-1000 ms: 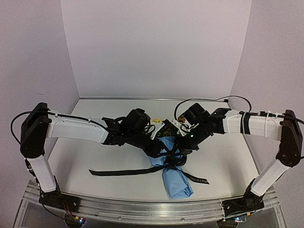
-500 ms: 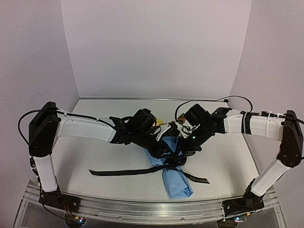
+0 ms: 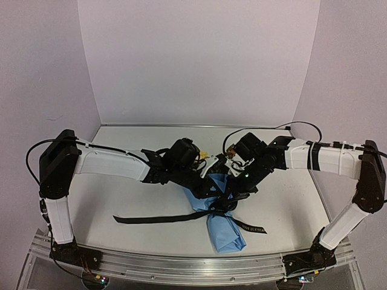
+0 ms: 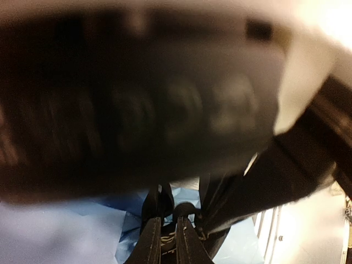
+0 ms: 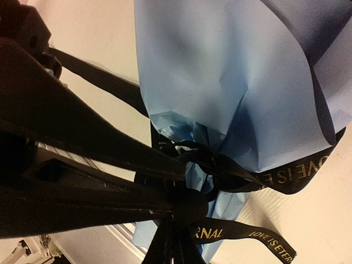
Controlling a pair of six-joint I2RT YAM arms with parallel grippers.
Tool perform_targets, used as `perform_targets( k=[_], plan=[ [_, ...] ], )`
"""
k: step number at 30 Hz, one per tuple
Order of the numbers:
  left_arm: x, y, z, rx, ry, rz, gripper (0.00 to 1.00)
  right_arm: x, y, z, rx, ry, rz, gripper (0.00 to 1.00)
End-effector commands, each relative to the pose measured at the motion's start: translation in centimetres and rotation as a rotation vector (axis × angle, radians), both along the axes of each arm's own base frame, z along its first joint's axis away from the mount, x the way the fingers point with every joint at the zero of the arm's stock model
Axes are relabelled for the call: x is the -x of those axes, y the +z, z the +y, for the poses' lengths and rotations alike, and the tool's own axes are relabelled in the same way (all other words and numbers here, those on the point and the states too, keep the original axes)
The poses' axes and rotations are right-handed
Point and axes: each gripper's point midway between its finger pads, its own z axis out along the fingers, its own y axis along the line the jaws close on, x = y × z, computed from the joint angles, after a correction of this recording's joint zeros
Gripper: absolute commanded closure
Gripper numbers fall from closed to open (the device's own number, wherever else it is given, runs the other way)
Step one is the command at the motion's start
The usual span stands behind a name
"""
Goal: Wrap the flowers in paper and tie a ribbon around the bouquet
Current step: Cross the half-tied ribbon over the folded bouquet.
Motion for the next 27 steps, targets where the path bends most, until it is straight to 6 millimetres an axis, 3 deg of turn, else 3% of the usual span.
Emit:
perform_targets(
  k=[1,6,17,22,26,27],
  plan=[
    [0.1,0.5,-0.6,0.037,0.015,0.021,0.98,-0.5,3.5,1.9,-0.093,0.067,-0.114,1.0],
    [-0.6,1.1,0.0,0.074,0.092,0.022,1.0,-0.7,3.6,1.5,-0.078,0.062,-0.143,0.94],
    [-2.7,2.8,2.3,0.105,0.29,-0.02,1.0,-0.2,3.0,-0.5,-0.04,0.075,-0.256,0.62],
    [-3.1,3.8,2.6,0.112,0.318,-0.031,1.0,1.4,1.5,-1.0,-0.011,0.142,-0.295,0.58],
    [-1.7,3.4,2.0,0.088,0.212,-0.024,0.99,2.1,0.3,-1.7,0.001,0.164,-0.365,0.58],
    [-1.4,3.1,2.0,0.069,0.192,-0.025,0.95,1.9,0.0,-2.2,0.01,0.147,-0.387,0.57]
  ],
)
